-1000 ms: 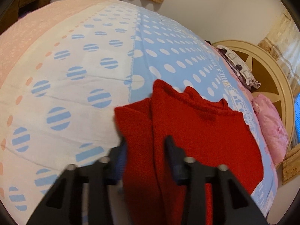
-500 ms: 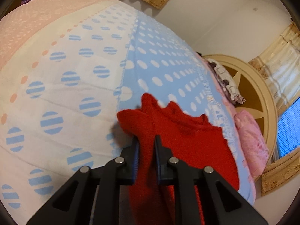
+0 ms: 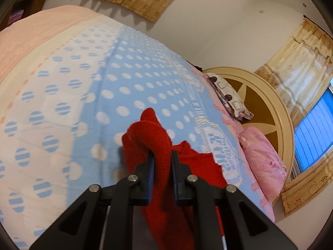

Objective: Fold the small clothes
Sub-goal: 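Lift the held edge with the left tool and fold it across the sweater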

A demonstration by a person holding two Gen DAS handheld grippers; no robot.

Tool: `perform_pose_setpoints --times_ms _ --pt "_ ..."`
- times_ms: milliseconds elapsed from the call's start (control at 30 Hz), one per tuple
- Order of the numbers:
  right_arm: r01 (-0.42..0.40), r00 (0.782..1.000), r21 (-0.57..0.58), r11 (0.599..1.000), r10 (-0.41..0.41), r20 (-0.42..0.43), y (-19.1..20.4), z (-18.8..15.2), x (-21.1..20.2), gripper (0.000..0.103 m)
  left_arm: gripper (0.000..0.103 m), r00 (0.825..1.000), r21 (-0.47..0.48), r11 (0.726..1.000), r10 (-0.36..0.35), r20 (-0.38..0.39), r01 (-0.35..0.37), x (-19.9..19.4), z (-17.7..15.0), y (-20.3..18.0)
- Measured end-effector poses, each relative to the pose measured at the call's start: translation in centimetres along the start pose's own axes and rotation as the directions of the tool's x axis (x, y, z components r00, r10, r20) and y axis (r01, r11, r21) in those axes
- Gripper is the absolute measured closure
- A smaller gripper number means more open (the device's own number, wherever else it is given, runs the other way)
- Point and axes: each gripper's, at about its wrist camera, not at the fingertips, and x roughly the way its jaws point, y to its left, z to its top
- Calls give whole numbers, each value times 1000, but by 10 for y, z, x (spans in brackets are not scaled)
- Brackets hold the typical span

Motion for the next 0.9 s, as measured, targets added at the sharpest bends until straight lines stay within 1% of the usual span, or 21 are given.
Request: perform_pose_setpoints --times_ms 233,533,900 --pt "33 999 105 994 -34 4 -28 -10 -9 92 88 1000 43 999 -29 0 29 18 2 -46" --pt "53 998 220 974 -47 -32 -65 -31 -13 92 88 998 113 992 -47 -51 53 57 -7 -96" --pt "38 994 354 934 2 -112 -107 -69 -7 92 88 990 173 983 -32 -134 55 108 -29 -130"
